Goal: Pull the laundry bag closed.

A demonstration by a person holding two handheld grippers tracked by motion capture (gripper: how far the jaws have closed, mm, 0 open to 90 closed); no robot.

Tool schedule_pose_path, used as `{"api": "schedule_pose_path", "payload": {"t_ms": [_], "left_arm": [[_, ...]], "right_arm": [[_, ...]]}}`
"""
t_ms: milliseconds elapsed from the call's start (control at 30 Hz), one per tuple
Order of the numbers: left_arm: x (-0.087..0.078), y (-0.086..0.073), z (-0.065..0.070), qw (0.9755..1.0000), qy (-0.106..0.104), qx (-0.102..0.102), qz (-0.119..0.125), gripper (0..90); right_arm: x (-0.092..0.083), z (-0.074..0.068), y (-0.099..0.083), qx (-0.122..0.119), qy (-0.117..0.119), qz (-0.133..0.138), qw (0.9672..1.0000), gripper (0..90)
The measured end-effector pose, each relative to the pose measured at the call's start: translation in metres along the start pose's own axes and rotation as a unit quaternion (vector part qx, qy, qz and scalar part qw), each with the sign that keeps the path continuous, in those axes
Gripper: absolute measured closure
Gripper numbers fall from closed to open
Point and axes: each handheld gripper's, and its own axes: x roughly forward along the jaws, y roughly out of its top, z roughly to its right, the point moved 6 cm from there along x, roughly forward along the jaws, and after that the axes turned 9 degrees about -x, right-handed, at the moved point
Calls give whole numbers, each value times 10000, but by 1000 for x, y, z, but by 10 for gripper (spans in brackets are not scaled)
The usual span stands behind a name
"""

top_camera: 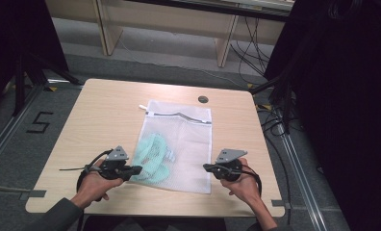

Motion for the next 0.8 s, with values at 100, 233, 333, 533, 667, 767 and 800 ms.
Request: {"api": "schedule_pose_path", "payload": {"t_ms": [100,233,333,533,667,767,800], "left_arm": [[6,1,2,10000,30,54,-69,897],[14,0,4,9996,40,196,-175,897],[15,0,2,9995,75,243,-211,897],[16,-3,-5,9993,194,122,-280,896],[19,-5,-10,9992,219,72,-313,897],[21,-5,-15,9988,299,99,-377,897],[22,-5,-17,9988,298,57,-397,897]], "right_arm": [[15,-5,1,-102,136,-140,9998,900],[29,-6,1,-214,252,-356,9988,900],[33,-6,-1,-115,318,-499,9982,900],[42,-14,-8,-257,555,-845,9945,900],[43,-16,-7,-330,594,-853,9940,900],[42,-19,-7,-290,572,-884,9940,900],[42,-21,-7,-278,576,-909,9938,900]]}}
